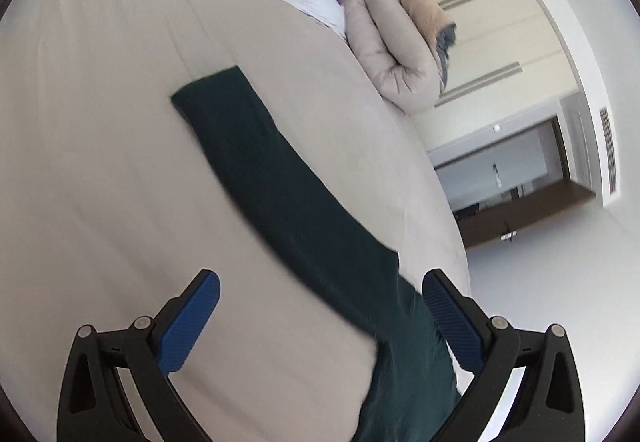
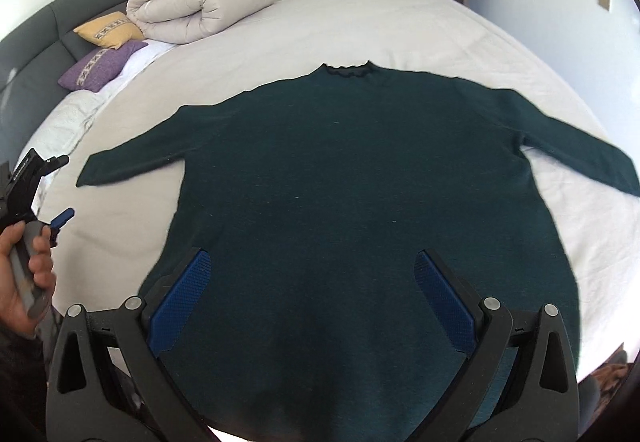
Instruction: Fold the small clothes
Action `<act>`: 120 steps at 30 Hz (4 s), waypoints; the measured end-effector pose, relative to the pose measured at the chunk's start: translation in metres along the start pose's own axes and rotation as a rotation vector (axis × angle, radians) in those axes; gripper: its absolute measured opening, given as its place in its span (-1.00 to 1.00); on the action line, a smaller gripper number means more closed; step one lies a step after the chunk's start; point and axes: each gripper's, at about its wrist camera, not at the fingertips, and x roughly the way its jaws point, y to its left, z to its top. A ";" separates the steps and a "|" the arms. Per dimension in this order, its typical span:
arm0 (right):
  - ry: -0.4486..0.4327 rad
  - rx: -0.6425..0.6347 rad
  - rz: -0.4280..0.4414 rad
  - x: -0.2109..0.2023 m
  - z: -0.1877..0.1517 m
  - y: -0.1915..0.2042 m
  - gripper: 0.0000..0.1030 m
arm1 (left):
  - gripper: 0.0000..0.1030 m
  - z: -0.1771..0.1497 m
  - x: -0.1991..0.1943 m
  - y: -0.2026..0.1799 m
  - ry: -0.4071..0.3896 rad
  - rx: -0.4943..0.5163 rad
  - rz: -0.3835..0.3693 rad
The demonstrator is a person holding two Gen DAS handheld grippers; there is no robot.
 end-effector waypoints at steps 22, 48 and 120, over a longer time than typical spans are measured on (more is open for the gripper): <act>0.095 0.175 0.071 0.104 0.011 -0.016 0.63 | -0.85 0.073 0.092 0.068 -0.027 -0.347 -0.034; 0.312 0.567 0.707 0.283 0.145 -0.094 0.58 | -0.85 -0.264 0.182 -0.198 0.032 1.465 0.383; 0.029 0.643 0.283 0.281 0.205 -0.207 -0.74 | -0.67 -0.197 0.226 -0.184 0.187 0.929 0.197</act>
